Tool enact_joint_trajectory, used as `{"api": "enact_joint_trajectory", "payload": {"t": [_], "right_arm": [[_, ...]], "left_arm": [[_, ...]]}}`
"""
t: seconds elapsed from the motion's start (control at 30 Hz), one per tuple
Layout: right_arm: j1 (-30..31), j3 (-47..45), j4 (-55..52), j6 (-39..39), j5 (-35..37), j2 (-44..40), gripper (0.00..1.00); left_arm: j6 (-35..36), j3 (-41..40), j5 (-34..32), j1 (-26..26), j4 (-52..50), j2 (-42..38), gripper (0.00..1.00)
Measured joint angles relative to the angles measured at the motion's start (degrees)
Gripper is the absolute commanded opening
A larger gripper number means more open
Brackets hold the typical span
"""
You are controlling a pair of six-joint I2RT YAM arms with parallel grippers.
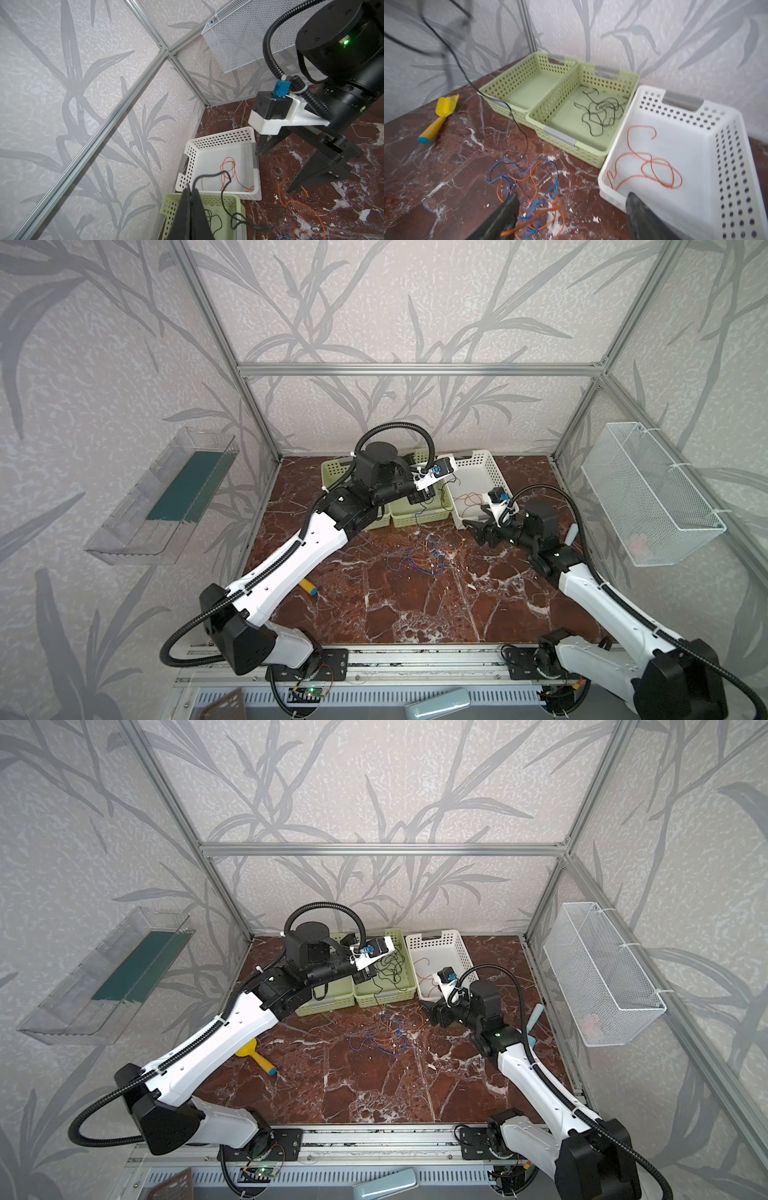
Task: Untangle and sort cables by color
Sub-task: Straighten the cable.
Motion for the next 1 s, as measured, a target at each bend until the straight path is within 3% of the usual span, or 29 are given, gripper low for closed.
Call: {"api": "enact_joint_trajectory", "payload": {"t": [0.3, 0.67, 1.0], "right_arm": [[0.85, 3.78, 4.85, -2.73, -5.46, 3.98, 0.78], [1.03, 4.5, 8.5, -2.47, -10.05, 8.28, 0.73], [0.13, -0.44, 9.73, 0.15, -10.32, -0.9, 0.81]], "left_arm": [[-1.03, 0.04, 7.67, 0.0, -0.11, 0.17, 0.0], [-1.4, 0.17, 11.78, 0.0, 0.28, 0.81, 0.0], [-0.2, 0.17, 13.35, 0.02, 0.24, 0.81, 0.0]]}}
